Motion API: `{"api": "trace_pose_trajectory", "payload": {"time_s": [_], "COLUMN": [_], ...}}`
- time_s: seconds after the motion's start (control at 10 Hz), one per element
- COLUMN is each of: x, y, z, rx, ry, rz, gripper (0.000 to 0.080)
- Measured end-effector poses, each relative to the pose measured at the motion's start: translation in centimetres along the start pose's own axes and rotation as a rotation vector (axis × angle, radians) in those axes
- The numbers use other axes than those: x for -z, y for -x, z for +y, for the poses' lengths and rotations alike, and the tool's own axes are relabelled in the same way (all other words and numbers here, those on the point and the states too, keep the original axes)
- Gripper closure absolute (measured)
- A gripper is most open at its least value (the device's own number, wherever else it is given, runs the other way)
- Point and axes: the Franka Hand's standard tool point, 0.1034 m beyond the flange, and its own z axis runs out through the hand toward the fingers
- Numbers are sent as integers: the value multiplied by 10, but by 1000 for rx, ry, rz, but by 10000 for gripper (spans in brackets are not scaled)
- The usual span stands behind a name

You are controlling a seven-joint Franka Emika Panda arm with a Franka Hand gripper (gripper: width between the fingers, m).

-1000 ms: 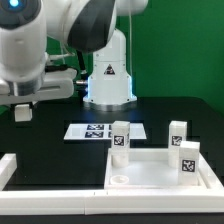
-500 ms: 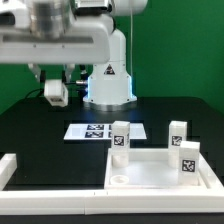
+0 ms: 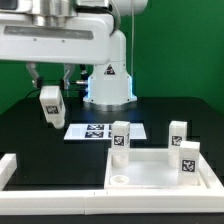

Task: Assemble square table

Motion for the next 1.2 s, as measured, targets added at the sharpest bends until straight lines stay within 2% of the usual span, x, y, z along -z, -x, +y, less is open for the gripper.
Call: {"api": "trace_pose_trajectory", "payload": {"time_s": [0.1, 0.2, 0.3, 0.4, 0.6, 0.8, 0.9, 1.0, 1.2], "x": [4, 12, 16, 21, 19, 17, 11, -9, -29], "y": [-8, -30, -51, -63, -60, -60, -57, -50, -51], "z": [-25, -48, -81, -105, -99, -102, -97, -89, -90], "rx": [-66, -138, -241, -286, -239, -221, -202, -182, -153], "ry": [-3, -2, -15, -34, -22, -18, -4, 28, 72], "rz": [47, 132, 218, 282, 442, 461, 465, 443, 412], "gripper": [515, 515, 515, 515, 515, 515, 515, 515, 515]}}
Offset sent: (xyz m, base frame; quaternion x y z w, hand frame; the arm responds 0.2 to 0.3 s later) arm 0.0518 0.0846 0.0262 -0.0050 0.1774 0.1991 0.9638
